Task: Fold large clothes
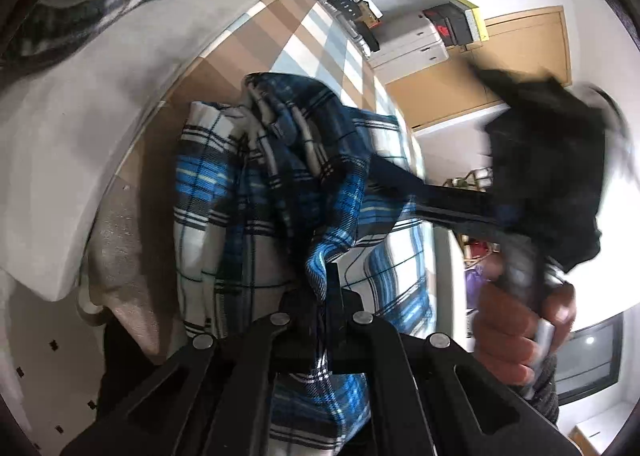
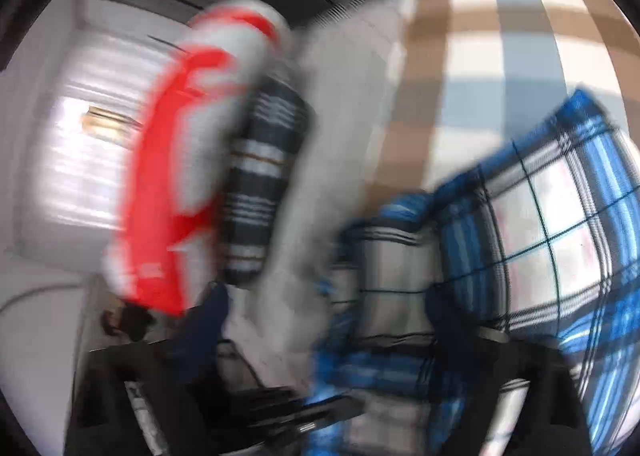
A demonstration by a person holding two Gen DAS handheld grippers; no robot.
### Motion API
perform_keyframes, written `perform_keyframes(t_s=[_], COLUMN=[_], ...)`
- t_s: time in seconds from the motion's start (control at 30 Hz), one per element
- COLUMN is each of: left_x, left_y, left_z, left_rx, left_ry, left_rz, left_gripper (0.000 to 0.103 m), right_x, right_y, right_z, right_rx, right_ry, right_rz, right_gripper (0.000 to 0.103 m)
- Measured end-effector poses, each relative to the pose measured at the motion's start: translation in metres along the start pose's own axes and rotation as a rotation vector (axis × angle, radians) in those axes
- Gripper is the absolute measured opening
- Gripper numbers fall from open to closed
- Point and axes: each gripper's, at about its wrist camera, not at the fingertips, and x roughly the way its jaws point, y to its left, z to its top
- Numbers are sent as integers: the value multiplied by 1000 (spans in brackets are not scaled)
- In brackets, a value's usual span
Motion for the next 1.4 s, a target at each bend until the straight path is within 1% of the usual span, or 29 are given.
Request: perform_keyframes(t_s=[0.07,0.1,0.17,0.2,0.23,0.27,0.33,0.37,0.43,0.47,0.5,0.57,0.63,0.67,0.7,0.77,0.8,0.87,0.9,0.97,1.03,1.1,1.13,1.17,1.23,1.27,1.33,1.37,1.4], left_x=[-3,-6,-15,-22,-30,-40,-51,-54,-52,-46,-39,-16,12,27,31,42,40,38,35,27,13,-5,-15,-20,-34,-40,-42,-39,-34], left_y=[3,6,1,-4,-12,-28,-53,-68,-101,-114,-119,-124,-116,-108,-98,-71,-58,-43,-40,-44,-55,-71,-79,-82,-81,-76,-66,-58,-52], left_z=[-2,-3,-5,-8,-10,-12,-12,-9,1,9,15,30,39,44,41,41,41,38,34,27,13,-6,-20,-31,-48,-57,-63,-66,-65], left_rx=[-5,-8,6,28,69,126,215,255,336,369,383,393,380,370,355,305,266,227,227,239,276,345,383,407,397,371,325,305,278], left_ry=[2,5,0,-13,-26,-46,-72,-76,-94,-96,-101,-58,-5,14,10,51,46,46,42,27,-16,-65,-83,-88,-90,-82,-69,-49,-34], left_rz=[22,42,86,100,107,132,143,129,149,162,174,200,231,292,336,369,377,382,381,401,452,495,526,552,539,514,524,511,518], left_gripper=[0,2,2,2,2,2,2,2,7,16,21,22,22,22,22,20,12,1,1,1,1,1,1,1,1,2,2,3,3], right_x=[-23,-34,-52,-58,-62,-62,-60,-57,-45,-35,-29,-21,-15,-12,-14,-20,-23,-32,-40,-54,-71,-94,-112,-125,-145,-148,-140,-129,-118], right_y=[6,6,3,1,-4,-9,-20,-24,-34,-38,-42,-46,-50,-50,-51,-53,-55,-57,-60,-69,-79,-92,-101,-107,-121,-128,-143,-153,-160], right_z=[-8,-11,-23,-33,-45,-56,-79,-88,-99,-107,-111,-120,-123,-124,-125,-126,-126,-126,-125,-117,-106,-91,-82,-75,-59,-52,-36,-28,-22], right_rx=[-57,-78,-114,-149,-203,-243,-317,-355,-399,-418,-429,-457,-473,-484,-494,-503,-505,-495,-479,-427,-349,-266,-227,-207,-183,-180,-155,-131,-111], right_ry=[-31,-44,-80,-81,-66,-48,-29,-19,13,25,21,20,7,5,2,-1,1,4,5,10,8,-23,-71,-113,-174,-168,-97,-31,32], right_rz=[53,51,-41,-109,-211,-291,-415,-443,-498,-521,-540,-568,-587,-588,-586,-563,-545,-495,-455,-359,-260,-170,-134,-118,-120,-130,-133,-132,-126], right_gripper=[103,103,103,103,103,103,103,103,103,103,103,103,103,103,103,103,103,103,103,103,103,103,103,103,103,103,103,103,103])
